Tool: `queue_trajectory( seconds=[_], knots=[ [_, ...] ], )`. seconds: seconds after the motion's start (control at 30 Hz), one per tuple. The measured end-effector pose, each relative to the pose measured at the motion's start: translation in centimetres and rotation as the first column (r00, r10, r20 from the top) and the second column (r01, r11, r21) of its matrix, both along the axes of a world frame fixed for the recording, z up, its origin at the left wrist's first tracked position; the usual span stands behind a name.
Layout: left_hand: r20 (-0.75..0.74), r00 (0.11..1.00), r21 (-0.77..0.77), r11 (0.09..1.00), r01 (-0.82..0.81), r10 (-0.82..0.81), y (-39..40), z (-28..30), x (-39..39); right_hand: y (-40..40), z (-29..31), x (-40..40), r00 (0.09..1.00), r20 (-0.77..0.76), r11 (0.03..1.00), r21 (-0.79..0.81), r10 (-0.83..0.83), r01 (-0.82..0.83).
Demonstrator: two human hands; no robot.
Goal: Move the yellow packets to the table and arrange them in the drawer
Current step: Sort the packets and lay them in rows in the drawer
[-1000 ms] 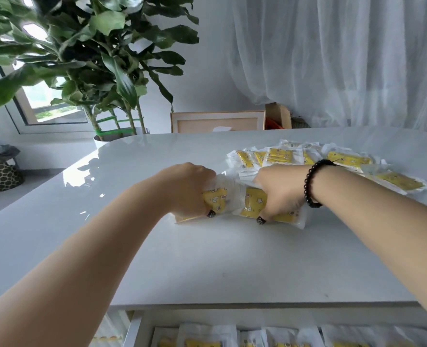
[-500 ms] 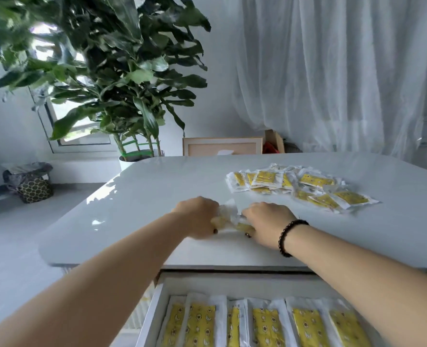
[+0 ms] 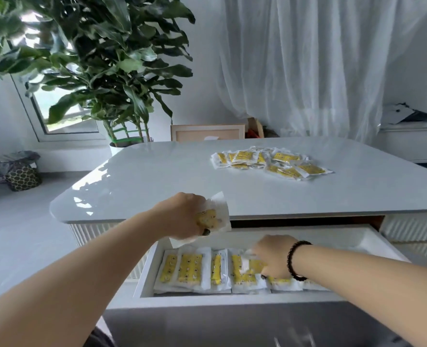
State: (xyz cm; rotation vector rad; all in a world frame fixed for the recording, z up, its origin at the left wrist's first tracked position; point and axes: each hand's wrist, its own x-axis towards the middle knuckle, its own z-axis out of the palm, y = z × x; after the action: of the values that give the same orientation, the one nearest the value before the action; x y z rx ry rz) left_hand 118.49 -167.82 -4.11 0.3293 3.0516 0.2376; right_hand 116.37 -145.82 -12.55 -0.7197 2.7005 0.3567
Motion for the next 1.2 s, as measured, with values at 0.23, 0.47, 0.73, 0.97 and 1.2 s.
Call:
queue_trajectory(
  seconds=[0.23,0.47,0.73,0.97,1.2],
  knots=[
    [0.126,0.991,0.281,0.960,0.001,-0.038,-1.1,0.8,1.2,2.7,-1.9,1.6,0.993,0.114,0.999,0.022,-0.038,0.036],
    [0.198,0.980,0.454,0.888,-0.065,-0.029,-1.3,0.4,0.5,2.5,-2.0,1.0,0.965,0.178,0.971,-0.111,-0.192,0.213],
    [0.317,0.946,0.601,0.758,-0.253,0.065,-0.4,-2.5,-1.7,2.0,-1.7,-5.2,0.671,0.296,0.610,-0.278,-0.680,0.742],
    [0.345,0.934,0.612,0.732,-0.300,0.094,-1.4,-1.8,-2.6,1.7,-4.0,-6.7,0.638,0.391,0.545,-0.331,-0.663,0.770],
    [0.355,0.931,0.634,0.711,-0.306,0.084,-1.5,-1.7,-2.6,0.3,-6.4,-7.2,0.654,0.393,0.499,-0.432,-0.646,0.752]
  ],
)
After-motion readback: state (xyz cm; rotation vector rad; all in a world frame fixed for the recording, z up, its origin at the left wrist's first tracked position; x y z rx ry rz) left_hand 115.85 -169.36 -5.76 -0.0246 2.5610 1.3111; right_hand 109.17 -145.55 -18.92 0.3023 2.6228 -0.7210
